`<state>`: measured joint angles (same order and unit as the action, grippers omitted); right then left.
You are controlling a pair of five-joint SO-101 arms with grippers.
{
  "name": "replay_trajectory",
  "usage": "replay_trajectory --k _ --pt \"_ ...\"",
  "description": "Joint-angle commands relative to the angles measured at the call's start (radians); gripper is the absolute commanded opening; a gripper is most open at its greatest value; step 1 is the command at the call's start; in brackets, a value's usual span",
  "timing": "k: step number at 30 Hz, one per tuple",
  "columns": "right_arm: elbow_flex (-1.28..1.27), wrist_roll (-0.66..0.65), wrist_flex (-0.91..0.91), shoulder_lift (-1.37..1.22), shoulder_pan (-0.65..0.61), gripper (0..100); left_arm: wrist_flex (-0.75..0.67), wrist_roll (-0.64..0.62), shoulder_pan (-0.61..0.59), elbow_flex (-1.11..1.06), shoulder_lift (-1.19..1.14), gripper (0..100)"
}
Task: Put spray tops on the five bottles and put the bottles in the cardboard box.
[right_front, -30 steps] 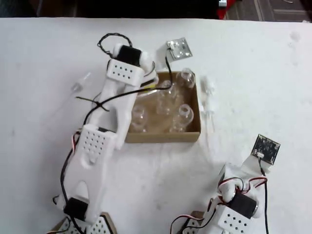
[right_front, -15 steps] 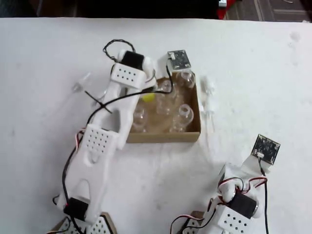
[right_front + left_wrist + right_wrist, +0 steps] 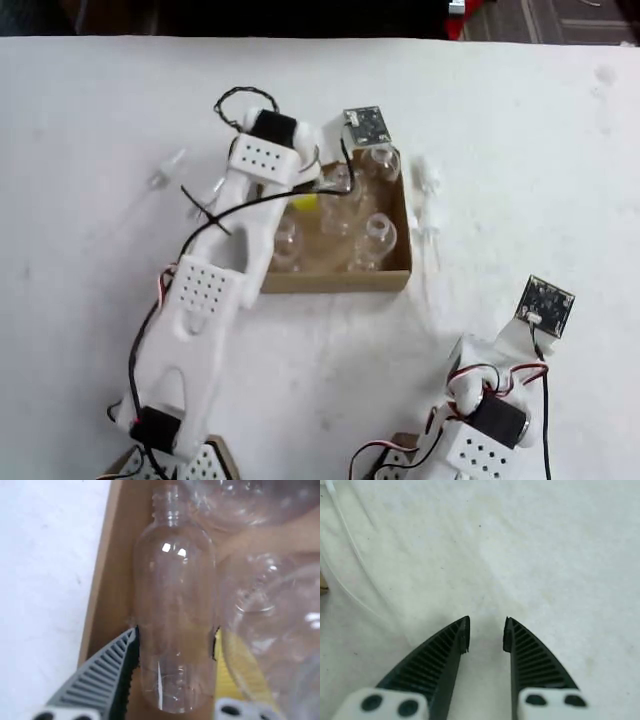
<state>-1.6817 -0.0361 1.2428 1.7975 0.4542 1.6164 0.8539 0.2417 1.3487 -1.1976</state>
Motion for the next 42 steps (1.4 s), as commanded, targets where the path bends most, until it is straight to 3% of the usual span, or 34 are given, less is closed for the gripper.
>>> replay_trajectory --k 1,6,14,26,42 --pt "-0.009 -0.012 0.005 -0.002 -0.005 9.1 -0.029 0.009 0.036 -0.003 -0.03 22" --pt "-0.009 -0.012 0.005 -0.002 -0.005 9.1 -0.009 0.06 0.035 -0.009 -0.033 20" --pt "-0.009 -0.012 0.005 -0.002 -0.005 9.1 0.035 0.144 0.03 -0.002 -0.024 3" --pt "-0.009 -0.012 0.005 -0.002 -0.005 9.1 0.155 0.135 0.036 0.315 0.005 3" --pt "-0.009 -0.012 0.005 -0.002 -0.005 9.1 0.095 -0.086 0.019 0.321 0.159 3"
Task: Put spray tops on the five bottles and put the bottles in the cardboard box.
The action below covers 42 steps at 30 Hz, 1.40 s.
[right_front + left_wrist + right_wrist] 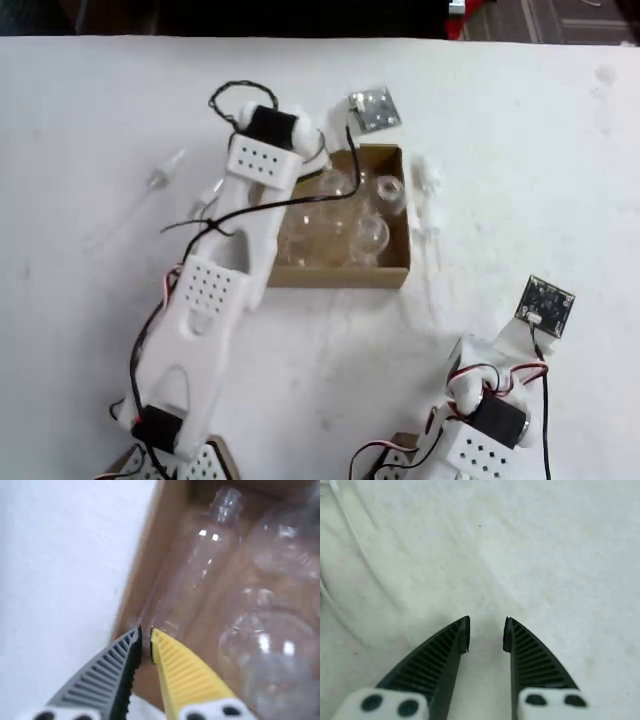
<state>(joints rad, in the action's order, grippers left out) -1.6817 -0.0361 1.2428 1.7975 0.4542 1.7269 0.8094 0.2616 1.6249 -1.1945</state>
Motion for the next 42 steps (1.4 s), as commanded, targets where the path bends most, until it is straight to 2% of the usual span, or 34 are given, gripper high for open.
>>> replay_trajectory --k 1,8,18,21,25,29,42 --pt "-0.009 -0.012 0.005 -0.002 -0.005 9.1 -0.012 -0.037 -0.001 0.038 0.176 3" --pt "-0.009 -0.012 0.005 -0.002 -0.005 9.1 -0.008 -0.002 -0.002 0.023 0.186 4" --pt "-0.009 -0.012 0.005 -0.002 -0.005 9.1 -0.066 0.023 0.001 -0.153 0.188 4" --pt "-0.009 -0.012 0.005 -0.002 -0.005 9.1 -0.071 0.078 0.012 -0.226 0.188 10" --pt "-0.009 -0.012 0.005 -0.002 -0.005 9.1 -0.121 0.081 0.022 -0.311 0.188 19" --pt "-0.009 -0.012 0.005 -0.002 -0.005 9.1 -0.144 0.043 0.031 -0.331 0.188 18" --pt "-0.009 -0.012 0.005 -0.002 -0.005 9.1 -0.138 0.049 0.05 -0.331 0.2 18"
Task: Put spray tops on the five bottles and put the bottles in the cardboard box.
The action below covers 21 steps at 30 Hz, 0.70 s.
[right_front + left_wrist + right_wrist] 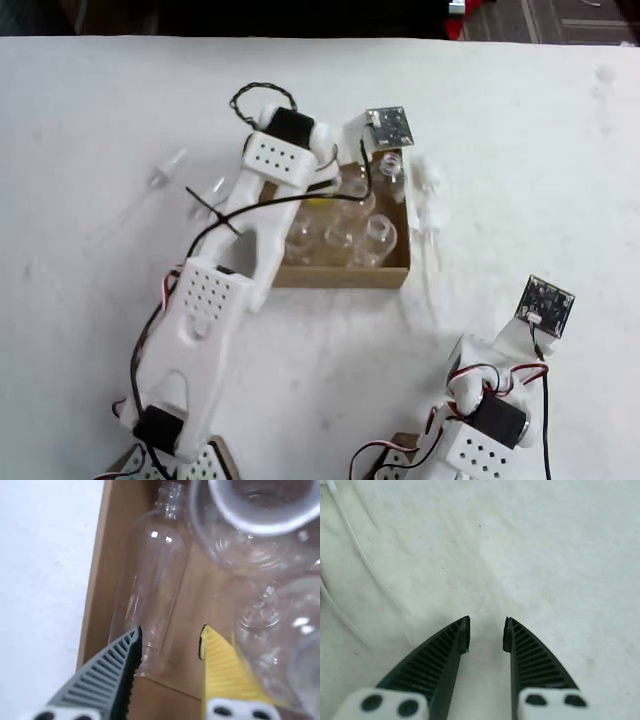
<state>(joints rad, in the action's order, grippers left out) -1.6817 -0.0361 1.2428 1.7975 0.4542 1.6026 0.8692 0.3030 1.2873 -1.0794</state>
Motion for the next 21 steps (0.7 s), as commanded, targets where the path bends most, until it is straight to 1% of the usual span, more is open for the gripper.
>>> replay_trajectory --k 1,6,10,13,16,20,21 --pt "-0.009 -0.012 0.005 -0.002 -0.005 9.1 -0.014 -0.011 0.001 0.012 0.085 18" --pt "-0.009 -0.012 0.005 -0.002 -0.005 9.1 -0.026 -0.003 -0.031 0.077 0.074 19" --pt "-0.009 -0.012 0.005 -0.002 -0.005 9.1 0.006 0.104 -0.028 0.055 0.073 19" --pt "-0.009 -0.012 0.005 -0.002 -0.005 9.1 -0.003 0.14 -0.03 0.008 0.073 19" --pt "-0.009 -0.012 0.005 -0.002 -0.005 9.1 -0.041 0.14 -0.044 -0.026 0.073 19" --pt "-0.009 -0.012 0.005 -0.002 -0.005 9.1 -0.052 0.137 -0.056 -0.055 0.073 25" --pt "-0.009 -0.012 0.005 -0.002 -0.005 9.1 -0.051 0.137 -0.056 -0.064 0.073 25"
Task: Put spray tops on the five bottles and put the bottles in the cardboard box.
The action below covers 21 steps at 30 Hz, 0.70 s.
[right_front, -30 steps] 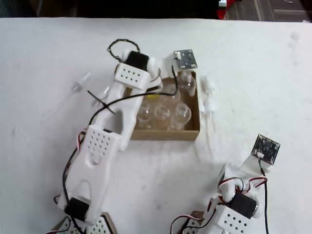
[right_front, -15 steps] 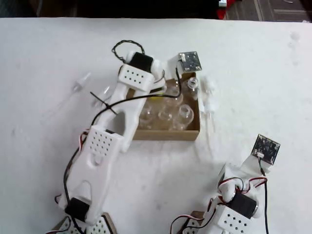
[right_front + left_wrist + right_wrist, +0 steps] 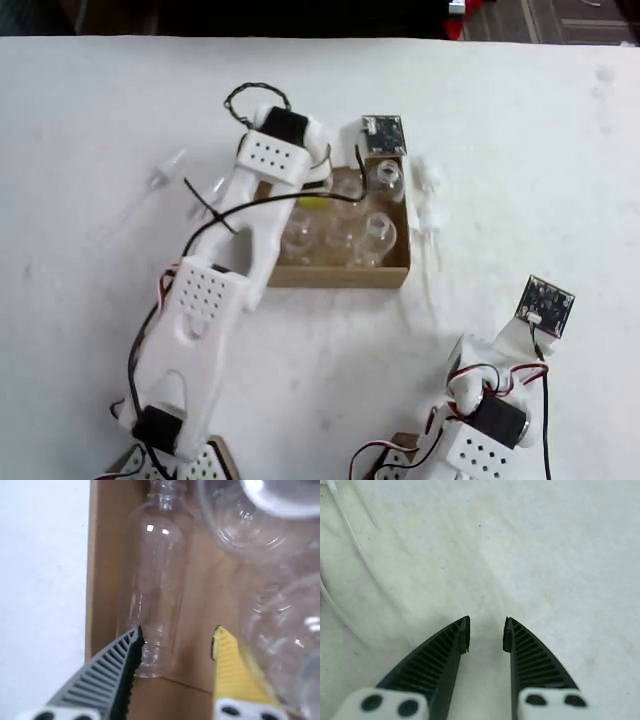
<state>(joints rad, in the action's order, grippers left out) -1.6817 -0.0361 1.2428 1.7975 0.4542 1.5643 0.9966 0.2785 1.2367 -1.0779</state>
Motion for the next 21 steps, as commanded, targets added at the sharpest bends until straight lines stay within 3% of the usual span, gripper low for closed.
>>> replay_trajectory --k 1,15,21 --pt "-0.009 -0.012 0.005 -0.002 -0.005 9.1 -0.012 0.015 -0.031 -0.02 0.071 24" --pt "-0.009 -0.012 0.005 -0.002 -0.005 9.1 -0.011 0.101 -0.031 -0.129 0.071 24" --pt "-0.009 -0.012 0.005 -0.002 -0.005 9.1 0.061 0.184 -0.031 -0.12 0.074 24"
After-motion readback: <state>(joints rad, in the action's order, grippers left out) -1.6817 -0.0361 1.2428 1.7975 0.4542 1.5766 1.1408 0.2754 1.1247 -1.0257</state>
